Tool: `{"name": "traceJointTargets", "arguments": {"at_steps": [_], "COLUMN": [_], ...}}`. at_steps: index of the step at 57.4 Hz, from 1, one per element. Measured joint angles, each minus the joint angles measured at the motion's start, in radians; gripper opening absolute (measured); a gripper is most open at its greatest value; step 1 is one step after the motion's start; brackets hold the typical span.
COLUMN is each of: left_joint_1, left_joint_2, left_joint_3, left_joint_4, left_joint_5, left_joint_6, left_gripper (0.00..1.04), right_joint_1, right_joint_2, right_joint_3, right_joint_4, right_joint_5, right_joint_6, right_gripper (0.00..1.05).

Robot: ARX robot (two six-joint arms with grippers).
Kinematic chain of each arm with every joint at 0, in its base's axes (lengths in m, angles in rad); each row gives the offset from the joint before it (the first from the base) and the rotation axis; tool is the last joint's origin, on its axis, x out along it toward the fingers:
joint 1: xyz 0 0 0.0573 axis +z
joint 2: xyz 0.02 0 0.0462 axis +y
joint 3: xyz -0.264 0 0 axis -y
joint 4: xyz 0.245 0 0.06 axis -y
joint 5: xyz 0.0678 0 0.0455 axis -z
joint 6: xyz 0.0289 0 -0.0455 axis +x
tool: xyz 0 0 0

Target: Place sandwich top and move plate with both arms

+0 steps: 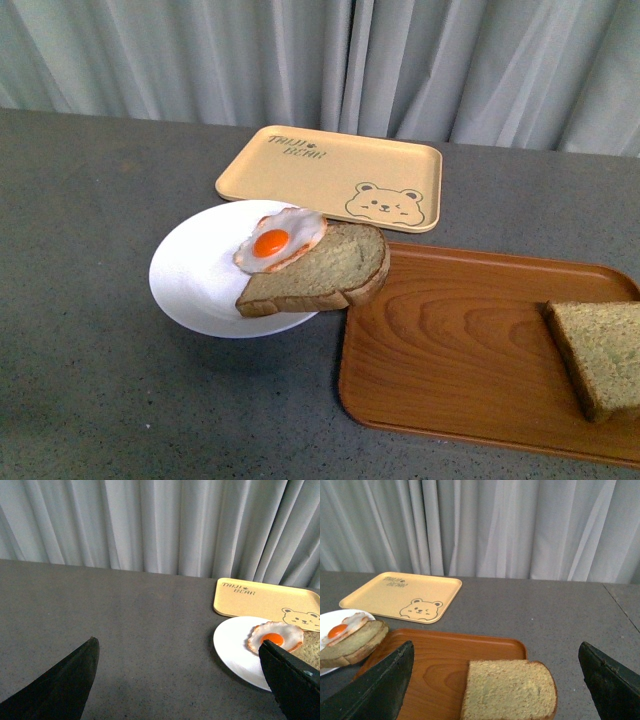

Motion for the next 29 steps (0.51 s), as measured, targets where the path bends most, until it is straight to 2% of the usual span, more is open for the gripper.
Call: {"name": "traceJointTargets", "arguments": {"at_steps": [29], "left_joint_1": [0.000], "left_joint_2": [0.000], "left_joint_3": [0.000], "left_joint_4": [0.000], "left_joint_5": [0.000], "left_joint_6": [0.000], "left_gripper": [0.96], "right_joint_1": [0.000], "right_joint_2": [0.000], "right_joint_3": [0.000], "right_joint_4": [0.000], "right_joint_5": [0.000], "right_joint_6": [0.000], "right_gripper": [0.96]}}
